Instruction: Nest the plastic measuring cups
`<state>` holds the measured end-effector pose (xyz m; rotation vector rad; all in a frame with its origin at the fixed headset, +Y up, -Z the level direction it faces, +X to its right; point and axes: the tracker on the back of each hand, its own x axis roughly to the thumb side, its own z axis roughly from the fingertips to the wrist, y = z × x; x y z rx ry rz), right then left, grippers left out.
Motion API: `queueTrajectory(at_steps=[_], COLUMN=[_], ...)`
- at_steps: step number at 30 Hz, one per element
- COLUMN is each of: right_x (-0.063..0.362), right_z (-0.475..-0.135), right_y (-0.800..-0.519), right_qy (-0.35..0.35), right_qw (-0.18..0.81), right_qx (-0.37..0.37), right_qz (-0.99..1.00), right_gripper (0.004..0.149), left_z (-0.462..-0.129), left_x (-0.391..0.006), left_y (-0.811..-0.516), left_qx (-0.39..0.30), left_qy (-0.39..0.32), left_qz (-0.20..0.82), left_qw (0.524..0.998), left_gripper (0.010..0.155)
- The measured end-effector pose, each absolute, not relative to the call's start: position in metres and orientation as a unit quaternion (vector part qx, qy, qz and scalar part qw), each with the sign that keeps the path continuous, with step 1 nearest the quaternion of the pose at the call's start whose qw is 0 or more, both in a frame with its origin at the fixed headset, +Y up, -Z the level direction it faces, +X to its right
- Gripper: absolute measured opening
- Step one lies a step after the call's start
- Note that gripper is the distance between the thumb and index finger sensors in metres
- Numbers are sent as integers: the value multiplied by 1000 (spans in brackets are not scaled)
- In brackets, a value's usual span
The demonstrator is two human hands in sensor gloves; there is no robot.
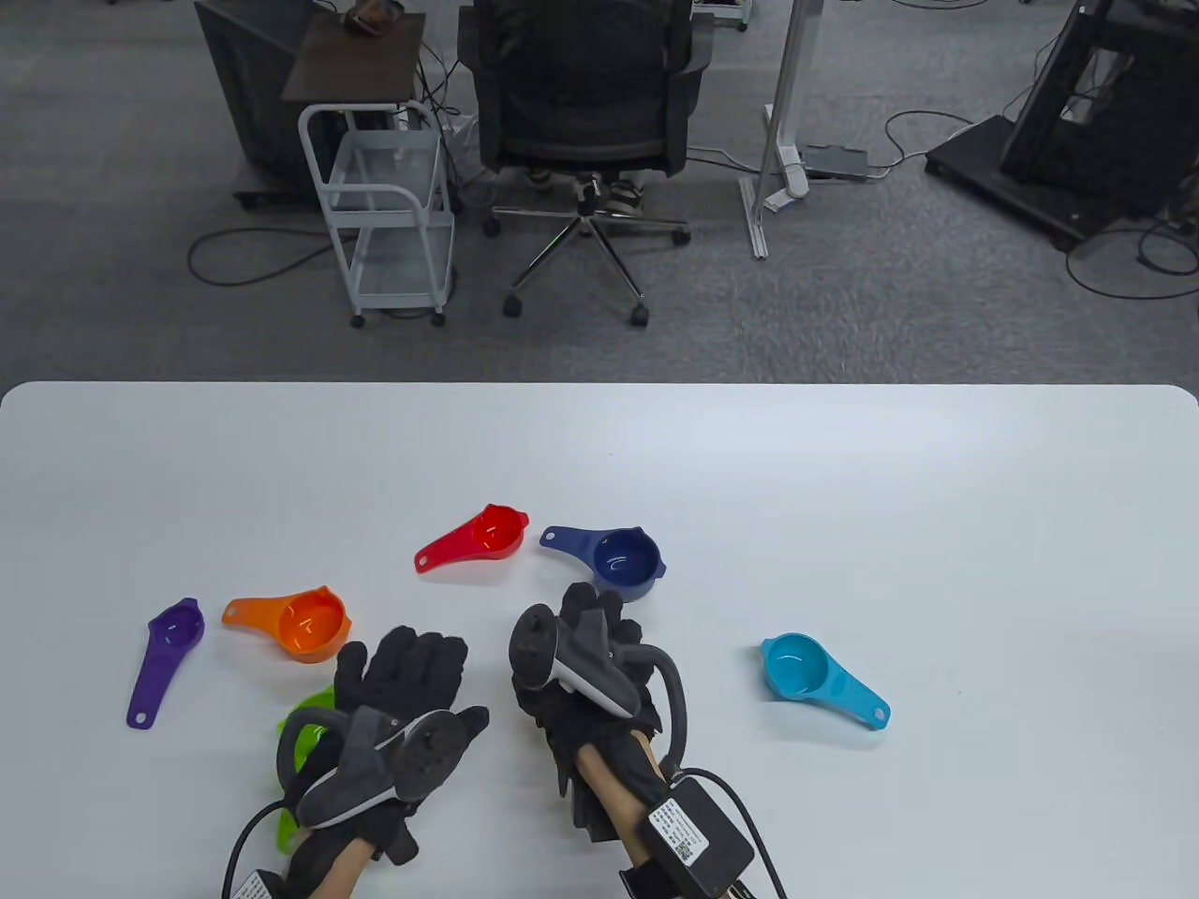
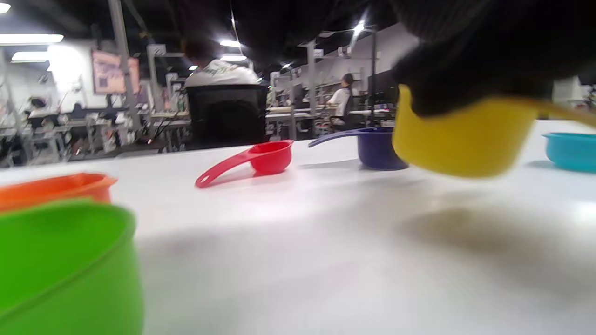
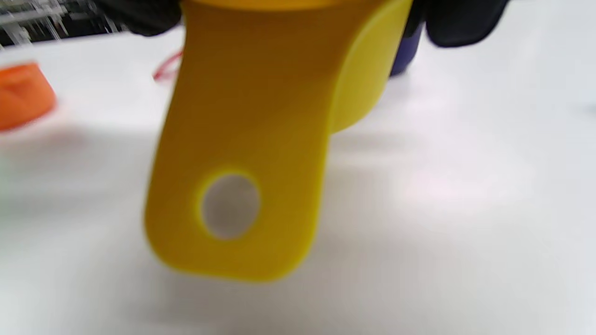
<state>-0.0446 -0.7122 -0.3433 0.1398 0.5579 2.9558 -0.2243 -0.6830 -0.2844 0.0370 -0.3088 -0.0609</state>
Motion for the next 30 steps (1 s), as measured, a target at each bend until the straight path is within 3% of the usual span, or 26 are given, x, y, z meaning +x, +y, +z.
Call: queueTrajectory(at_steps=[5, 18, 25, 30], right_x=[-41, -36, 1, 49], right_z=[-351, -345, -321, -305], right_y=[-731, -734, -687, -688], right_qy=[201, 195, 48, 3], right_qw=[55, 81, 130, 47], right_qx=[29, 65, 150, 138], right_qz=[978, 975, 979, 989], right_gripper=[96, 98, 95, 94], left_z=[-294, -299, -297, -300], left_x=[-241, -247, -273, -296], left_y=[-691, -694, -687, -690], left_qx=[-13, -29, -25, -54], left_qy=[-117, -105, -109, -95], left_qz=[-27, -7, 40, 47], left_qw=[993, 994, 993, 993], left_gripper=[90, 91, 88, 86])
